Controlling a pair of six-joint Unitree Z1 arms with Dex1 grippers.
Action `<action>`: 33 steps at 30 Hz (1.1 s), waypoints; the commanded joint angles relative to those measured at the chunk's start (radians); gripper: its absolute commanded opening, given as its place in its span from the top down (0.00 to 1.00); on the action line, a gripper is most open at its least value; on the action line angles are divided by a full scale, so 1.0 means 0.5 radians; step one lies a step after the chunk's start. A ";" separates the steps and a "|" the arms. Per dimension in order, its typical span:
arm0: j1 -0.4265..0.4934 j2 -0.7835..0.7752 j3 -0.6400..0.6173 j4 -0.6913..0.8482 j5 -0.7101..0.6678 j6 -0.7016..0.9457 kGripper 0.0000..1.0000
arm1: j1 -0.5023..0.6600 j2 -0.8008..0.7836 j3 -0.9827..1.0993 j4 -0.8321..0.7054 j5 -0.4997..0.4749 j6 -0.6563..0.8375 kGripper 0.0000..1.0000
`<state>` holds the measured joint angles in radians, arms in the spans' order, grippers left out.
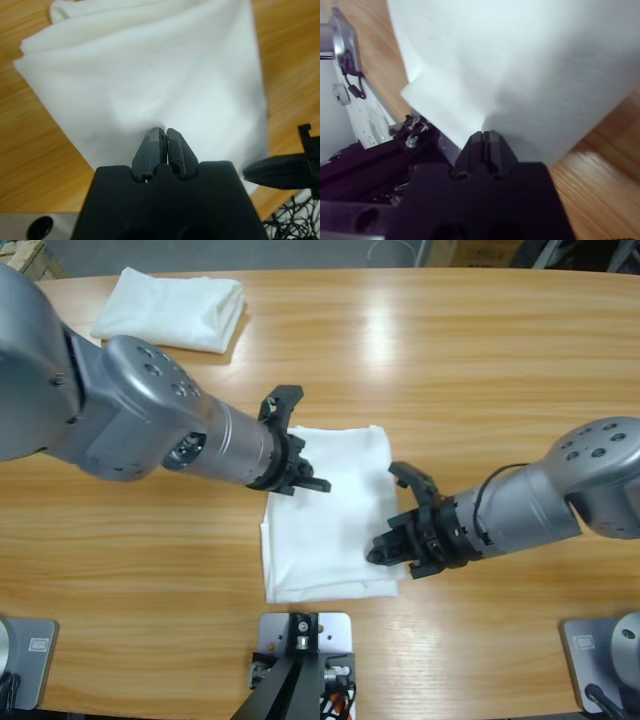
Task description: Fold clothes
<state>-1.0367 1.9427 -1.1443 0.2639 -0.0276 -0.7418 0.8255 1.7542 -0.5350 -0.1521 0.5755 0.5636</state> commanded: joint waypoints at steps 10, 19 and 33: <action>0.212 0.227 0.032 -0.053 -0.034 0.120 1.00 | 0.029 0.254 0.182 -0.127 -0.007 0.079 1.00; 0.526 0.247 0.033 -0.123 -0.028 0.169 1.00 | 0.030 0.274 0.299 -0.163 -0.007 0.088 1.00; 0.472 -0.847 0.340 0.266 -0.196 1.247 0.09 | 0.165 -0.975 -0.511 1.345 -0.838 -0.120 0.00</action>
<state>-0.7303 1.7062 -1.0341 0.2328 -0.0963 -0.3492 0.8673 1.5100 -0.5320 0.0979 0.3361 0.5929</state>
